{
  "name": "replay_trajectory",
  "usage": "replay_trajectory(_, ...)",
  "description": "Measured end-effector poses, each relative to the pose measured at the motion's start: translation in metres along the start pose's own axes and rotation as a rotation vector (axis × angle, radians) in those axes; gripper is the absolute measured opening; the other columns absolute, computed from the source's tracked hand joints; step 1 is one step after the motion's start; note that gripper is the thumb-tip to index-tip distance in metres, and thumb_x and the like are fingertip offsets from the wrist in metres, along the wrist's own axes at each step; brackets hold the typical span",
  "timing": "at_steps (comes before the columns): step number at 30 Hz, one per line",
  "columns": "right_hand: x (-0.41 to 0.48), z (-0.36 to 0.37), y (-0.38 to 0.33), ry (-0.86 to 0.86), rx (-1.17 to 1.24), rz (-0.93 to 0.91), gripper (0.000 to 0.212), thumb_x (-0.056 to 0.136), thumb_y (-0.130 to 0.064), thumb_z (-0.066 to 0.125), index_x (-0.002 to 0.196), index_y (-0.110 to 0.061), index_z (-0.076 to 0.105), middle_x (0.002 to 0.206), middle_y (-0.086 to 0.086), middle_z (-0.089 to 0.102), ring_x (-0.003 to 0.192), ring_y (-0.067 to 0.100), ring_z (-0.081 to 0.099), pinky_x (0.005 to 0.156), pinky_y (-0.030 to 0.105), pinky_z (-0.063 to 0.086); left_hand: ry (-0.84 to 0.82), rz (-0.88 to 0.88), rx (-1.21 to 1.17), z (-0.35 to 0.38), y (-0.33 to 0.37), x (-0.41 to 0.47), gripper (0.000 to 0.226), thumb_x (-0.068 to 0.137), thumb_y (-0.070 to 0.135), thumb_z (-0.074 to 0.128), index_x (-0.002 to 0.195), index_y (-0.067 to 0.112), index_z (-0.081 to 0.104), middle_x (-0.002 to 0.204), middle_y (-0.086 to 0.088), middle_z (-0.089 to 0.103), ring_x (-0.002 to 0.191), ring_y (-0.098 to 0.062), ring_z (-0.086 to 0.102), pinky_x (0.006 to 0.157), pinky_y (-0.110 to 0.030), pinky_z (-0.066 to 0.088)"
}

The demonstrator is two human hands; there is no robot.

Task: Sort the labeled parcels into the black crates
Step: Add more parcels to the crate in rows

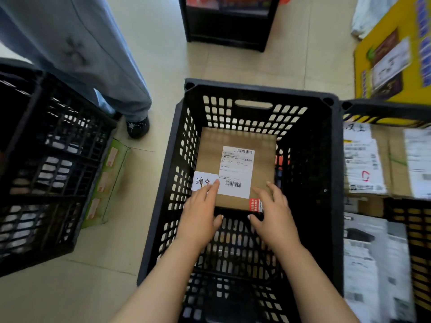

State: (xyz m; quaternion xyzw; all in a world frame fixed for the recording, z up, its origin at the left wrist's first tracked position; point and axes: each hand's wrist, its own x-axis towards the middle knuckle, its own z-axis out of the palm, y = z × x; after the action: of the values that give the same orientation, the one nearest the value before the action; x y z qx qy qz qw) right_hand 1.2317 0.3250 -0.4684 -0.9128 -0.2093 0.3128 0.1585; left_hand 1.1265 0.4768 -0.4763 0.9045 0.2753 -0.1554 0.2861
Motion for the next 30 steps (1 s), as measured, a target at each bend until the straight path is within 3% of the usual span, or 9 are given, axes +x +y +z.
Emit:
replay_trajectory(4, -0.039, -0.049, -0.044, -0.006, -0.02, -0.169, 0.065, 0.088, -0.022, 0.068, 0.144, -0.032, 0.038, 0.156, -0.004, 0.017, 0.144, 0.017, 0.015, 0.115, 0.037, 0.025, 0.13, -0.009, -0.066, -0.051, 0.023, -0.047, 0.083, 0.089, 0.029, 0.065, 0.154, 0.023, 0.014, 0.148, 0.004, 0.036, 0.136, -0.015, 0.032, 0.115, -0.032, 0.026)
replay_trajectory(10, -0.125, -0.123, -0.128, 0.005, -0.083, -0.465, 0.055, 0.084, -0.014, 0.066, 0.136, -0.023, 0.05, 0.142, 0.003, 0.04, 0.133, 0.022, 0.036, 0.11, 0.037, 0.034, 0.421, -0.02, -0.122, -0.144, 0.059, -0.152, 0.069, 0.079, 0.017, 0.073, 0.142, 0.014, 0.043, 0.134, -0.004, 0.054, 0.125, -0.025, 0.049, 0.106, -0.045, 0.039)
replay_trajectory(16, -0.216, -0.155, -0.201, -0.017, -0.072, -0.768, 0.05, 0.085, -0.015, 0.067, 0.133, -0.024, 0.053, 0.134, -0.001, 0.046, 0.126, 0.018, 0.04, 0.105, 0.03, 0.038, 0.653, -0.187, -0.108, -0.198, 0.059, -0.284, 0.069, 0.08, 0.023, 0.074, 0.142, 0.019, 0.044, 0.131, 0.0, 0.056, 0.122, -0.021, 0.051, 0.104, -0.042, 0.041)
replay_trajectory(22, -0.316, -0.134, -0.283, -0.051, 0.002, -1.077, 0.053, 0.078, -0.014, 0.074, 0.128, -0.02, 0.058, 0.129, 0.0, 0.05, 0.121, 0.022, 0.046, 0.102, 0.035, 0.042, 0.905, -0.422, -0.057, -0.234, 0.035, -0.427, 0.059, 0.082, 0.026, 0.072, 0.136, 0.021, 0.05, 0.132, 0.003, 0.056, 0.123, -0.018, 0.049, 0.106, -0.035, 0.037)
replay_trajectory(24, -0.353, -0.116, -0.309, -0.091, -0.009, -1.187, 0.051, 0.081, -0.018, 0.074, 0.129, -0.022, 0.057, 0.13, -0.003, 0.048, 0.121, 0.018, 0.043, 0.101, 0.028, 0.038, 0.983, -0.503, -0.067, -0.238, 0.024, -0.473, 0.056, 0.084, 0.028, 0.071, 0.136, 0.024, 0.051, 0.13, 0.006, 0.055, 0.123, -0.015, 0.047, 0.105, -0.032, 0.035)
replay_trajectory(26, -0.395, -0.095, -0.333, -0.136, -0.032, -1.294, 0.051, 0.082, -0.019, 0.073, 0.13, -0.023, 0.056, 0.131, -0.004, 0.047, 0.121, 0.016, 0.041, 0.099, 0.024, 0.034, 1.059, -0.578, -0.067, -0.239, 0.012, -0.522, 0.054, 0.083, 0.028, 0.071, 0.134, 0.024, 0.052, 0.126, 0.005, 0.056, 0.119, -0.016, 0.049, 0.102, -0.034, 0.038)
replay_trajectory(30, -0.488, -0.042, -0.37, -0.224, -0.018, -1.443, 0.052, 0.078, -0.013, 0.073, 0.127, -0.021, 0.059, 0.127, -0.002, 0.05, 0.115, 0.02, 0.046, 0.098, 0.029, 0.04, 1.156, -0.717, -0.061, -0.224, -0.018, -0.629, 0.056, 0.08, 0.025, 0.075, 0.132, 0.021, 0.054, 0.122, 0.002, 0.059, 0.114, -0.02, 0.055, 0.098, -0.04, 0.045)
